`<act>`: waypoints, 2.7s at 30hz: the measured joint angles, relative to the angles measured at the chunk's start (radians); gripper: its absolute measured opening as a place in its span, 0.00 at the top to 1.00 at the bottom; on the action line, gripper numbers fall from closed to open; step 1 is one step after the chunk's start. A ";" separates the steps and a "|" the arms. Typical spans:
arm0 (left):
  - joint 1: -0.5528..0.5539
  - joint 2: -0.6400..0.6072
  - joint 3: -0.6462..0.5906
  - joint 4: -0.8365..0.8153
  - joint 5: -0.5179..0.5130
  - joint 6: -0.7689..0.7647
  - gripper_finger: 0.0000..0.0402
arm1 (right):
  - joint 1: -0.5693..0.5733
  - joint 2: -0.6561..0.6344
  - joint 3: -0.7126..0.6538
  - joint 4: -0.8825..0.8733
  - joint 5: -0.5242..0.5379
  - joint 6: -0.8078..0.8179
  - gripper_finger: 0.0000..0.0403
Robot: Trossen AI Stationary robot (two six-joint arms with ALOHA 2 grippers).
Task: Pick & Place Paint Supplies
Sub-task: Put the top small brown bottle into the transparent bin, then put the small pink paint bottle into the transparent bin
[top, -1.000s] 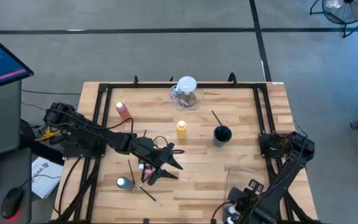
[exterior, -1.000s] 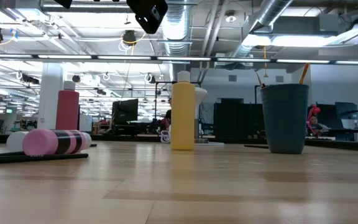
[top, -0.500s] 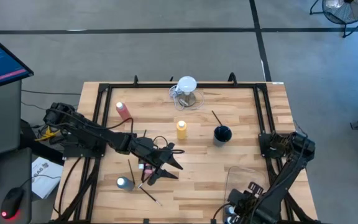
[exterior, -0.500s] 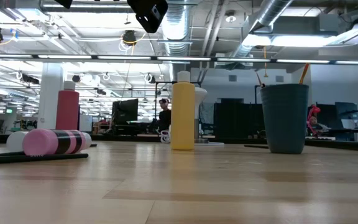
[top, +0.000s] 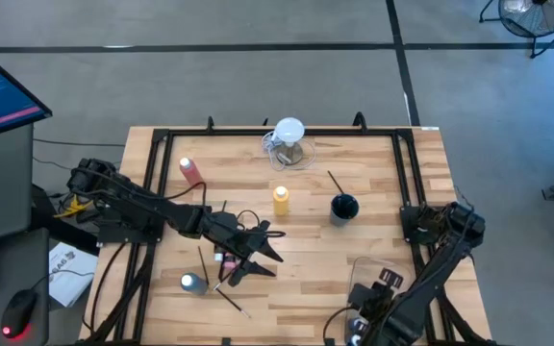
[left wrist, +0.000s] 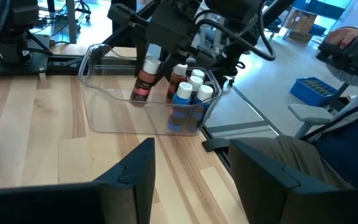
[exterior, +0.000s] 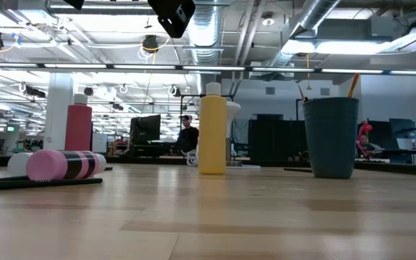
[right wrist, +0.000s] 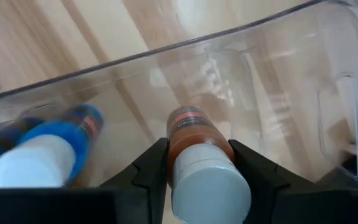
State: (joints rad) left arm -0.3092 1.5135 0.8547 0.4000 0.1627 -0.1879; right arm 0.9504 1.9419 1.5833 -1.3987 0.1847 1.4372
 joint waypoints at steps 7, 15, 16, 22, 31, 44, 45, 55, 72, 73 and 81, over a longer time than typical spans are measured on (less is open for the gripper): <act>-0.005 0.000 0.000 0.000 0.000 0.005 0.59 | 0.031 0.000 0.000 0.013 -0.004 0.072 0.67; -0.005 0.000 0.000 0.006 0.000 0.006 0.59 | 0.051 -0.002 0.000 0.070 -0.030 0.133 0.67; -0.005 0.000 0.000 0.007 0.000 0.007 0.59 | 0.051 -0.002 0.000 0.078 -0.030 0.138 0.67; -0.005 0.000 0.000 0.006 0.000 0.008 0.59 | 0.051 0.007 0.000 0.102 -0.027 0.143 0.67; -0.005 0.000 0.000 0.006 0.000 0.008 0.59 | 0.040 0.010 -0.087 0.238 -0.078 0.137 0.67; -0.005 0.000 0.000 0.007 0.000 0.008 0.59 | 0.039 0.010 -0.096 0.237 -0.083 0.135 0.66; -0.005 0.000 0.000 0.007 0.000 0.008 0.59 | 0.039 0.010 -0.096 0.237 -0.083 0.135 0.65; -0.005 0.000 0.000 0.007 0.000 0.008 0.59 | 0.036 0.010 -0.096 0.237 -0.083 0.137 0.59; -0.005 0.000 0.000 0.008 0.000 0.008 0.59 | 0.035 0.008 -0.066 0.206 -0.083 0.142 0.50; -0.005 0.000 0.000 0.008 0.000 0.008 0.59 | 0.035 0.007 -0.056 0.192 -0.083 0.142 0.49; -0.005 0.000 0.000 0.008 0.000 0.008 0.59 | 0.035 0.007 0.040 0.064 -0.078 0.132 0.48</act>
State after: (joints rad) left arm -0.3141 1.5135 0.8551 0.4084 0.1627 -0.1802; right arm 0.9859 1.9488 1.6235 -1.3348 0.1066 1.5690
